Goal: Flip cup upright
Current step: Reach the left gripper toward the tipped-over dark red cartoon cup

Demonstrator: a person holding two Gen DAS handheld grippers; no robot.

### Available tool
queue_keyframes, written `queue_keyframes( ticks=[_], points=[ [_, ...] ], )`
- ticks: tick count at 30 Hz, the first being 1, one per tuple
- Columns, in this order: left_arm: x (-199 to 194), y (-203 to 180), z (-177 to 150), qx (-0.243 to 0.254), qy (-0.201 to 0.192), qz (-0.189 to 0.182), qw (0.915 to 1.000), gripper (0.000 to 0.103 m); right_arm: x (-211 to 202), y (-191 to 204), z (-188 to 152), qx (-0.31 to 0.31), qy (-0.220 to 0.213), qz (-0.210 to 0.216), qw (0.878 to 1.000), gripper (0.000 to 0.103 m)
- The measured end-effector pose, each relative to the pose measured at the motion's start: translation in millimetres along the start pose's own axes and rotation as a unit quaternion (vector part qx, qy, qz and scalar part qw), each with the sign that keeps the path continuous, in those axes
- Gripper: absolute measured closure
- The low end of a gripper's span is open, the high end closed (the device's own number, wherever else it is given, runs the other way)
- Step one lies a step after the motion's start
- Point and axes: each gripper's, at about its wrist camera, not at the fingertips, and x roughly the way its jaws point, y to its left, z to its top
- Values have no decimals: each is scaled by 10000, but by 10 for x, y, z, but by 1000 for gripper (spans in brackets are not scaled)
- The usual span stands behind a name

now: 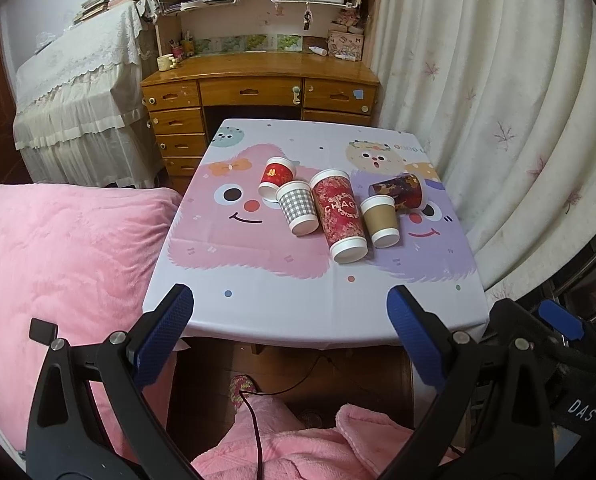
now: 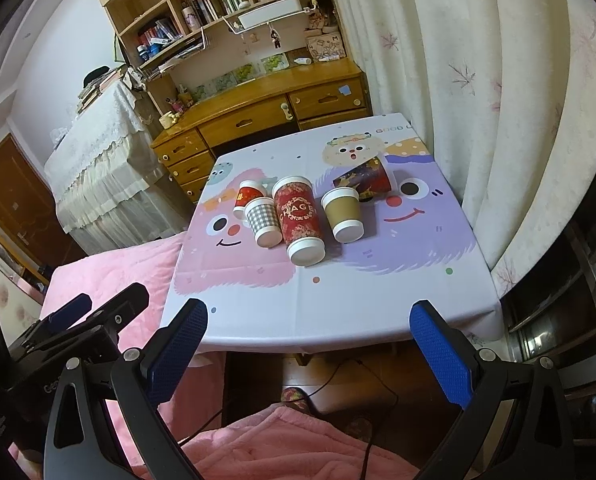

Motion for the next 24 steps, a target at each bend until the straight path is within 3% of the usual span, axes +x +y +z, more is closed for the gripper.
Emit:
queue_keyframes(
  ticks=[8,15,18,24],
  points=[
    [117,78,37,-149,200,-14,9997,6,103,-3,81,148,222,13,9996,0],
    [554,151,96,-235,877,-209,9957,6,354,-99,119,600,703,-76,9957,0],
    [811,174,138,-209,1229,-295,9918,6,553,-257,146,924,966,-183,9909,0],
    [1356,122,399,70,1806,-571,9819,6,1114,-674,252,1901,1486,-618,9685,0]
  ],
)
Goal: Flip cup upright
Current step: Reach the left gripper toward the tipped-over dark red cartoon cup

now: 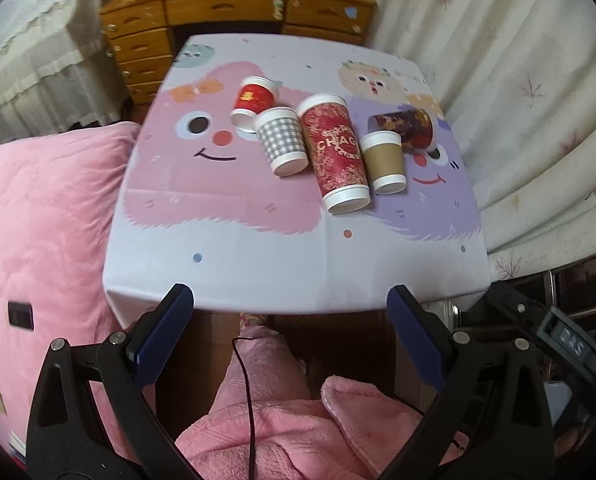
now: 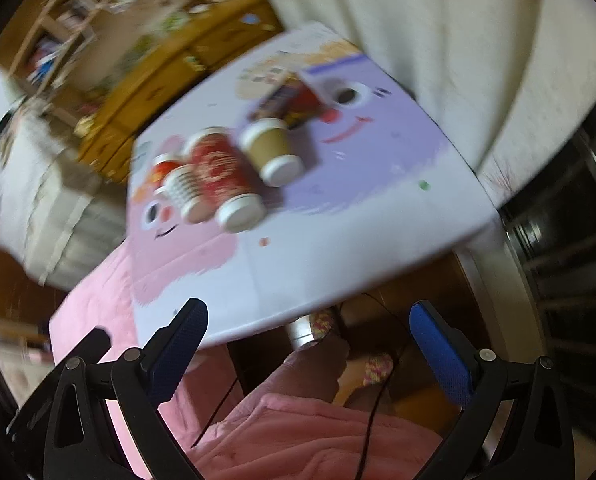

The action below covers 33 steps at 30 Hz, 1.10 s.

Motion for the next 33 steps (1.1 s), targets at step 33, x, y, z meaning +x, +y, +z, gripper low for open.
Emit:
queue_keyframes(
  ticks=[33],
  points=[
    [2285,-2242,2181,3795,1512,384,9120,6,1168,-280,1487,540,466,-1541,9855,0]
  ],
)
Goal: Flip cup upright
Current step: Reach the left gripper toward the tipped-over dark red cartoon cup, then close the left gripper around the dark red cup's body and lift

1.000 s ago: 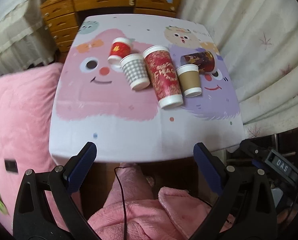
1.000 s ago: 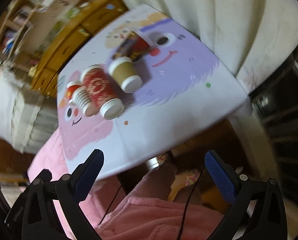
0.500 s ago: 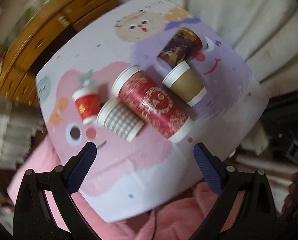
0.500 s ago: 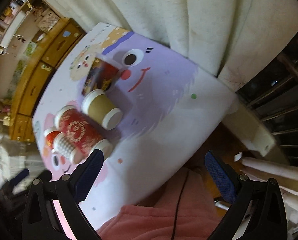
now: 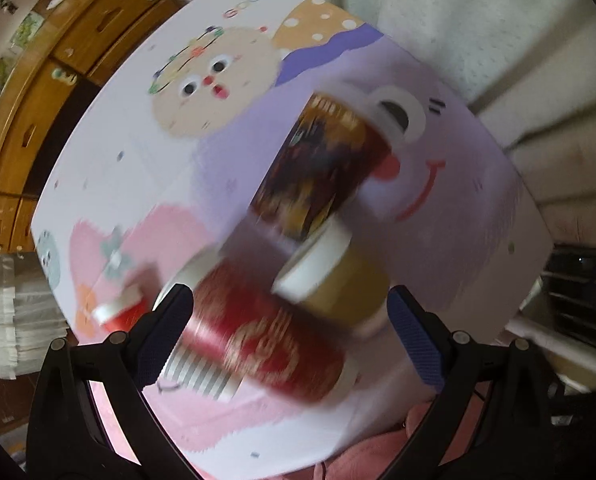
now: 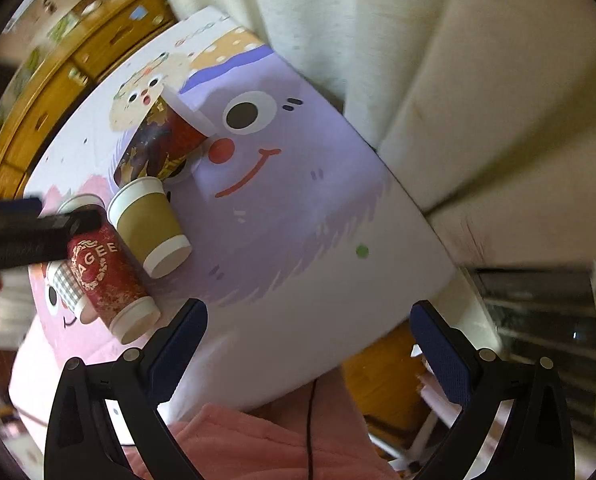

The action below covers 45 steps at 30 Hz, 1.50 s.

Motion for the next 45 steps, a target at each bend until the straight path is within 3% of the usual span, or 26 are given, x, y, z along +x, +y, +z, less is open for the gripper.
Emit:
queue_keyframes(
  ticks=[9,14,19,28,35,39,45],
  points=[
    [594,-212,719,-64,334,385,9987,6,452,-215,554,-962,453,97,9943,0],
    [843,-155,956,-378,607,157,9973,7,642,-345,690,-1350,632,95,9888,0],
    [974,-156,1119,-367,654,239,9969,16,706,-405,754,-1832,539,-94,9816,0],
    [1010,-71,1291,-750,729,153,9944,33,767,-378,797,-1970,664,-110,9781,0],
    [755,161,1303,-1767,492,-233,9828,36,719,-267,916,-2162,684,-77,9739,0],
    [435,288,1256,-2050,341,-475,9770,37,653,-177,949,-2270,637,-34,9718,0],
    [-77,492,819,-2413,205,-805,9669,36,482,-103,1007,-2085,610,141,9760,0]
  ],
)
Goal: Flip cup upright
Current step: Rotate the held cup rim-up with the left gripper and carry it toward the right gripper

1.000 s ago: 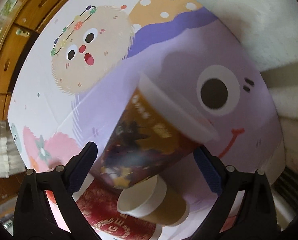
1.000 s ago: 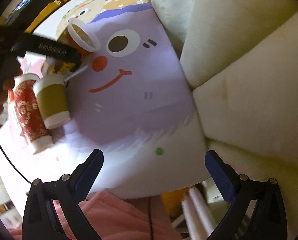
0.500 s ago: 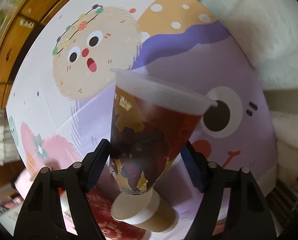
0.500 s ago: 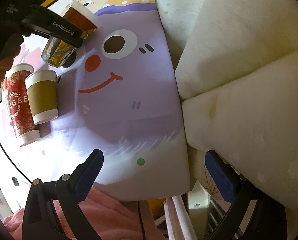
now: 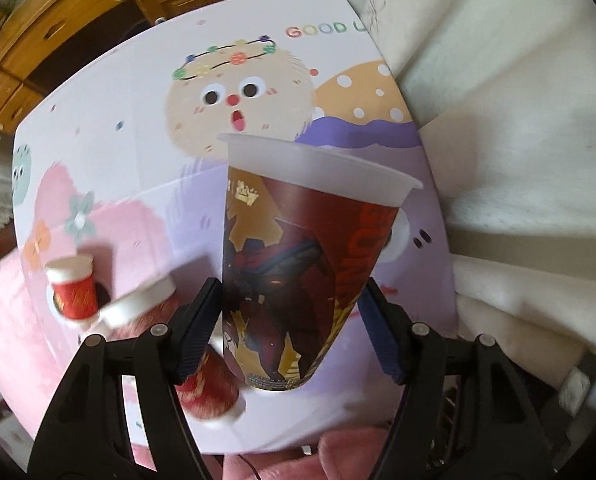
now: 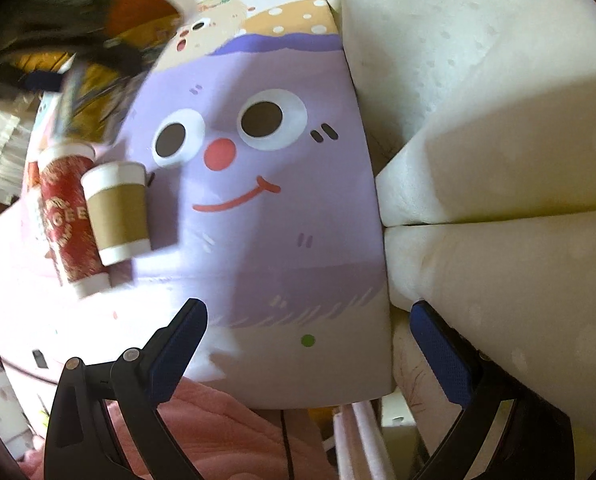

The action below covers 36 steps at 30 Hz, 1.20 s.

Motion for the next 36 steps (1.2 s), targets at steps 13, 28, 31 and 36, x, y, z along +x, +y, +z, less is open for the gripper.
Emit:
queue_keyframes(
  ticks=[13,28,31,36],
  points=[
    [-803,1332,-1321,-888,-556,-169,9944,37,-321,654,-21,444,24,693,9966,0],
    [-103,3019,-3044,-2004,-37,-811,9763,36,-449,2266,-771,487,123,1514,9872,0],
    [118,3090,-3205,-1976,149,-996,9751,36,-311,2468,-948,621,214,1530,9860,0],
    [403,3021,-3250,-1767,258,-1141,9773,36,-114,2633,-1195,891,388,1672,9811,0]
  ],
)
